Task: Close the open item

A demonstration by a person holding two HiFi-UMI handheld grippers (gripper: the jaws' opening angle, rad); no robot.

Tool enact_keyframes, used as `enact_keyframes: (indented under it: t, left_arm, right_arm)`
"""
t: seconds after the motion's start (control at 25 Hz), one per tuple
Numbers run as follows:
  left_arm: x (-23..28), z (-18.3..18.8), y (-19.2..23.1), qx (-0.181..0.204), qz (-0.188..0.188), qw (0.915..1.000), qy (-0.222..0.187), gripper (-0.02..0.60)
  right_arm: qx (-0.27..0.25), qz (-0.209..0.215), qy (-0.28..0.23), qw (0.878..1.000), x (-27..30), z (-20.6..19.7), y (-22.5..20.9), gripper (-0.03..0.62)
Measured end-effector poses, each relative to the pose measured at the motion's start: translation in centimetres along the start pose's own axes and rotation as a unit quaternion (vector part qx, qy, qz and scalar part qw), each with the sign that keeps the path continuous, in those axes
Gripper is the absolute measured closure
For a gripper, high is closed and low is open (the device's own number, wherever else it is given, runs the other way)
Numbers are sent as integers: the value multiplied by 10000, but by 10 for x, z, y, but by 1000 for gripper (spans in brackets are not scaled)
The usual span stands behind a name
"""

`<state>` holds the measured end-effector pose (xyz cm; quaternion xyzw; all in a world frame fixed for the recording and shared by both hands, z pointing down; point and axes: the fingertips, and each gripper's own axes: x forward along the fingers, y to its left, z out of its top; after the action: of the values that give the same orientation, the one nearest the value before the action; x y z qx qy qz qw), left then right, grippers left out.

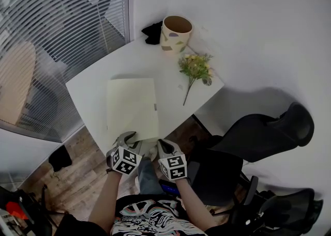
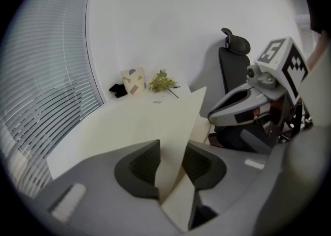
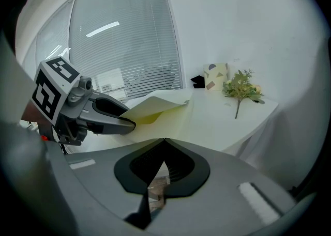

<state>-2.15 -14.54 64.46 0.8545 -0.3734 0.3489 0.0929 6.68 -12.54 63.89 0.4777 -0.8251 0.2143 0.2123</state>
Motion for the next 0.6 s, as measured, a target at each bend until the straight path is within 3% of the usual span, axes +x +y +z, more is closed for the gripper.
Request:
enact_keyframes:
  t: [0.6]
  left_arm:
    - [-1, 0, -1, -25, -20, 10000, -10, 411]
  right_arm:
    - [-55, 4, 41, 10000, -1, -1, 1, 594]
